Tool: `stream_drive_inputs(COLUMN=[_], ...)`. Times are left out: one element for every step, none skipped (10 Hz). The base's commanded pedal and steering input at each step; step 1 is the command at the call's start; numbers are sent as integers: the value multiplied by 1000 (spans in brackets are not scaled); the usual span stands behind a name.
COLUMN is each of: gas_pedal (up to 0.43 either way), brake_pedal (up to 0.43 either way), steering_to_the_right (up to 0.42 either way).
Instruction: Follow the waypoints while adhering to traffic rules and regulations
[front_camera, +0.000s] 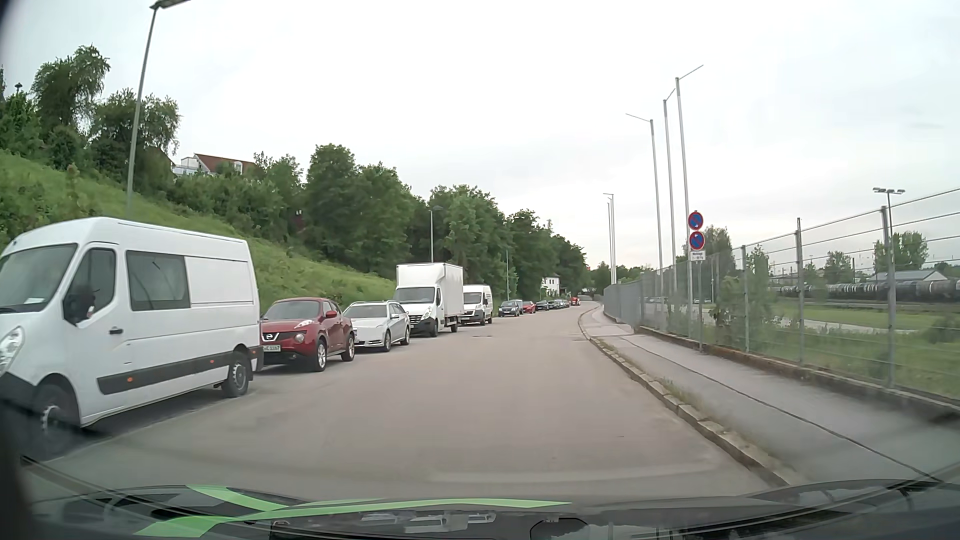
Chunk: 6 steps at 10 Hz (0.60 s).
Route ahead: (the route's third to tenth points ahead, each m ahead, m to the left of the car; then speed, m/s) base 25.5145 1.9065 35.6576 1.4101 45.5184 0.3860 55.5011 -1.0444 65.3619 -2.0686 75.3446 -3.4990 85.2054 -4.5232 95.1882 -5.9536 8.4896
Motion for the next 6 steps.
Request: stream_drive_inputs(gas_pedal=[39,59,59,67,67,67], brake_pedal=[0,0,0,0,0,0], steering_to_the_right=[8,8,9,9,10,11])
